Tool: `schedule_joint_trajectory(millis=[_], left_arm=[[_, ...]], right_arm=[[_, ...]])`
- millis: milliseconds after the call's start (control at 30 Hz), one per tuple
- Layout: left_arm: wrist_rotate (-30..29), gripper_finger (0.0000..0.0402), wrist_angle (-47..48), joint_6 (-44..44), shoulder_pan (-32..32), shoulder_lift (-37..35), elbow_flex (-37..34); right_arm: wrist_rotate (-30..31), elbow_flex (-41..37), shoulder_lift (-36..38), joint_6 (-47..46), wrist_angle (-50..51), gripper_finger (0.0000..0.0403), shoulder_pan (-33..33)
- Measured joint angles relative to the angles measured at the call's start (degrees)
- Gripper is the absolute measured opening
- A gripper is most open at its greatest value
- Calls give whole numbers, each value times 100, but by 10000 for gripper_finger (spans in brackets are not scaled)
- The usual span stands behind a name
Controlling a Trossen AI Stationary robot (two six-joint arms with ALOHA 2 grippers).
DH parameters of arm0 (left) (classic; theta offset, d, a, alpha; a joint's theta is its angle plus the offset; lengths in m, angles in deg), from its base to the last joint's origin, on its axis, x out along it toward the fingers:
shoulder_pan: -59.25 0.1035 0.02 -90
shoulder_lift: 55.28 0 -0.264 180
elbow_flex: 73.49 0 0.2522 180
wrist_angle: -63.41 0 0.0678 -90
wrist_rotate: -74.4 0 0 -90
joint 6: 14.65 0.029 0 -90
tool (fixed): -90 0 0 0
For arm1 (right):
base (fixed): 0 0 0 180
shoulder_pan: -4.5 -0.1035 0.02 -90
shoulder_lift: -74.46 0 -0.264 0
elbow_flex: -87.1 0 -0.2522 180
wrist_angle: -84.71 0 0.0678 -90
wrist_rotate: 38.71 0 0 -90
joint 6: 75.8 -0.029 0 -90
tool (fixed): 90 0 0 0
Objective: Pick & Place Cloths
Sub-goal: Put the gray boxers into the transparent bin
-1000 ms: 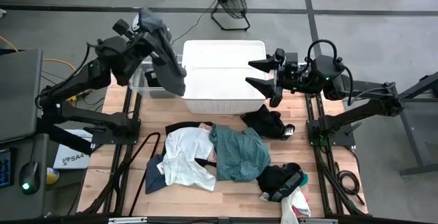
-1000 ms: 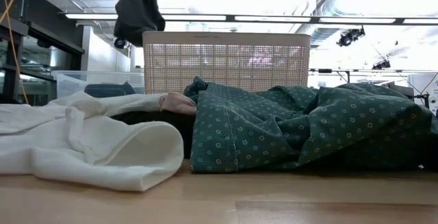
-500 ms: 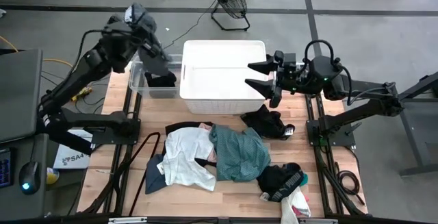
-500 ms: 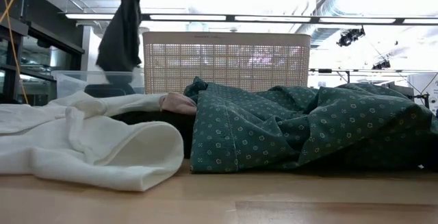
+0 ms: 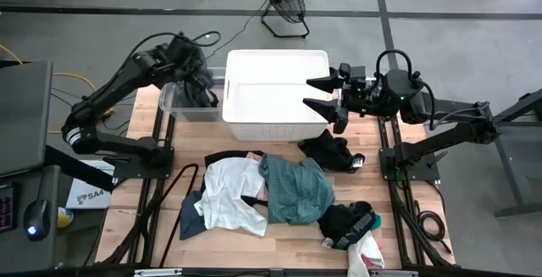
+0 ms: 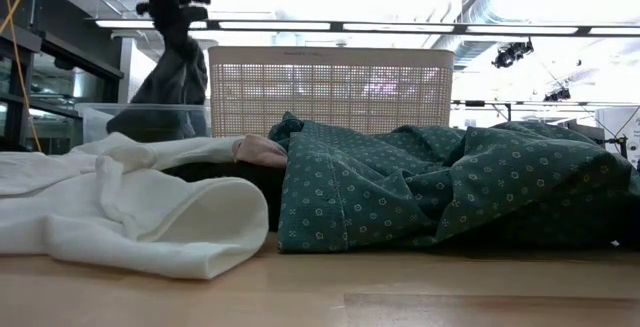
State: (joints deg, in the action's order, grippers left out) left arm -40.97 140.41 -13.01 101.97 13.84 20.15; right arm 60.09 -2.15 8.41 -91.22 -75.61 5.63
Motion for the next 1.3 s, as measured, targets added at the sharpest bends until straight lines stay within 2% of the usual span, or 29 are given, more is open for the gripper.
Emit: schedule_joint_trajectory(millis=[233,367,567,733,933,1300], left_arm=[[1014,0,403,-526,437,384,0],[1207,0,486,-550,732,594,0],[2010,0,552,-554,1106,887,0],[2451,0,695,-442,1259,1104,-104],[2504,0,391,-73,1250,1134,-667],[2496,0,135,5,1241,1134,-1591]], right_arm=[[-4,0,0,0,26,293,0],[-4,0,0,-23,33,293,0],[-2,0,0,-278,106,293,0],[-1,0,-2,-427,142,293,0],[3,0,-2,-525,146,293,0],[24,0,-2,-601,282,293,0]])
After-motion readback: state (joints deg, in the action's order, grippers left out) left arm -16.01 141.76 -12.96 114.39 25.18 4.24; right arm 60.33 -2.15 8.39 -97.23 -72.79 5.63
